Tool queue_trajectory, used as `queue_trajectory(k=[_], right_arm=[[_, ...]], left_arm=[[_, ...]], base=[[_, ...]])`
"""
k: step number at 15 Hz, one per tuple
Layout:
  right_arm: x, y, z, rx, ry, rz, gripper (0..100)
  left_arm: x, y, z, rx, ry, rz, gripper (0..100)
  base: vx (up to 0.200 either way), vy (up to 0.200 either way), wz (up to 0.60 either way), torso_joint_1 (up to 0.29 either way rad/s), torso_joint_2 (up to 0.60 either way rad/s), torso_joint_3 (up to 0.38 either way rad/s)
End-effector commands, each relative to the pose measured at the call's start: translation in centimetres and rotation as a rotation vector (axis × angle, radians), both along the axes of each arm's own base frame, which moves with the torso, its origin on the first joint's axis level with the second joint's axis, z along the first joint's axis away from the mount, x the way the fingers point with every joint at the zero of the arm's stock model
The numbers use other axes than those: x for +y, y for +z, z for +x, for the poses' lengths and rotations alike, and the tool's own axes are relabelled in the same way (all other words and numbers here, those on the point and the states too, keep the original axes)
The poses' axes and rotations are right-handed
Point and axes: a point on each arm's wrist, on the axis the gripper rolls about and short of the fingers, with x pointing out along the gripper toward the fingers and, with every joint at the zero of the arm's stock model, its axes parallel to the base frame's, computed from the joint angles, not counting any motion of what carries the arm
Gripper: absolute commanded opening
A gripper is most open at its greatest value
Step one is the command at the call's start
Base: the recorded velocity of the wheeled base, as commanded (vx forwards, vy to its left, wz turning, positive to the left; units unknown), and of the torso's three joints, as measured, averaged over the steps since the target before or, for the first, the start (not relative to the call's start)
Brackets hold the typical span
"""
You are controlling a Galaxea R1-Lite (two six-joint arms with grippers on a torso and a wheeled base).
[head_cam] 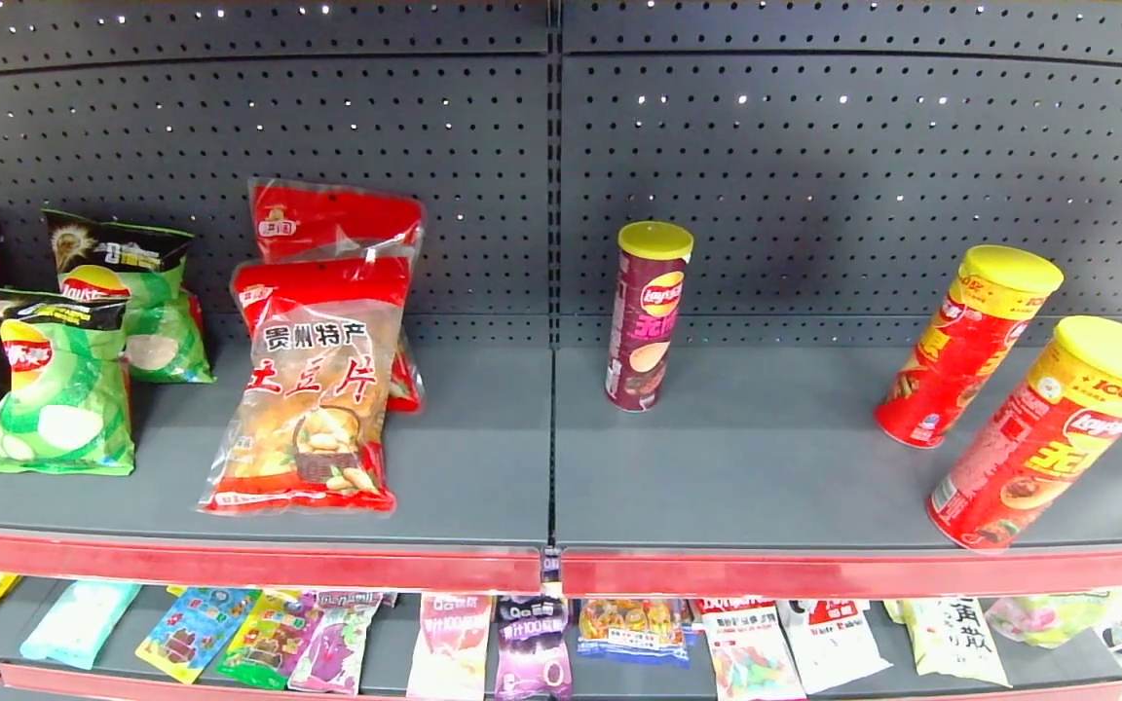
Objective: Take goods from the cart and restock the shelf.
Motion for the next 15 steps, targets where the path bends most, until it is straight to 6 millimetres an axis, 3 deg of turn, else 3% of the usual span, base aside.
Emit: queue_trajectory(k=[1,4,7,9,10,11,12,13,15], right_arm=[[0.0,0.2,-0.1,-0.006,0.004,-0.001,0],[0.2,0.2,0.0,0.006,0.144,0.041,0],[0.2,0.2,0.0,0.011,0.15,0.048,0],[0.2,0.1,-0.1,0.009,0.148,0.054,0],[0.2,0.1,-0.1,0.009,0.148,0.052,0],[0.2,0.0,-0.1,0.012,0.146,0.055,0],[0.2,0.0,-0.1,0.012,0.146,0.055,0],[0.2,0.0,-0.1,0.014,0.146,0.056,0],[0.2,-0.2,0.0,0.023,0.145,0.058,0]], left_arm=[[-1.7,7.8,7.3,0.082,-0.251,-0.083,100],[-5.2,10.2,13.3,0.165,-0.6,-0.019,100],[-10.4,11.4,19.1,0.268,-0.768,-0.018,100],[-12.9,10.9,22.5,0.316,-0.824,-0.017,100],[-13.2,10.9,22.8,0.316,-0.828,-0.015,100],[-15.7,10.8,25.5,0.307,-0.853,-0.014,100],[-15.8,10.8,25.7,0.308,-0.854,-0.015,100],[-17.9,10.8,27.8,0.298,-0.871,-0.014,100],[-20.1,10.1,30.4,0.292,-0.878,-0.012,100]], base=[[0.0,0.0,0.0,0.0,0.0,0.0],[0.0,0.0,0.0,0.0,0.0,0.0],[0.0,0.0,0.0,0.0,0.0,0.0],[0.0,0.0,0.0,0.0,0.0,0.0],[0.0,0.0,0.0,0.0,0.0,0.0],[0.0,0.0,0.0,0.0,0.0,0.0],[0.0,0.0,0.0,0.0,0.0,0.0],[0.0,0.0,0.0,0.0,0.0,0.0],[0.0,0.0,0.0,0.0,0.0,0.0]])
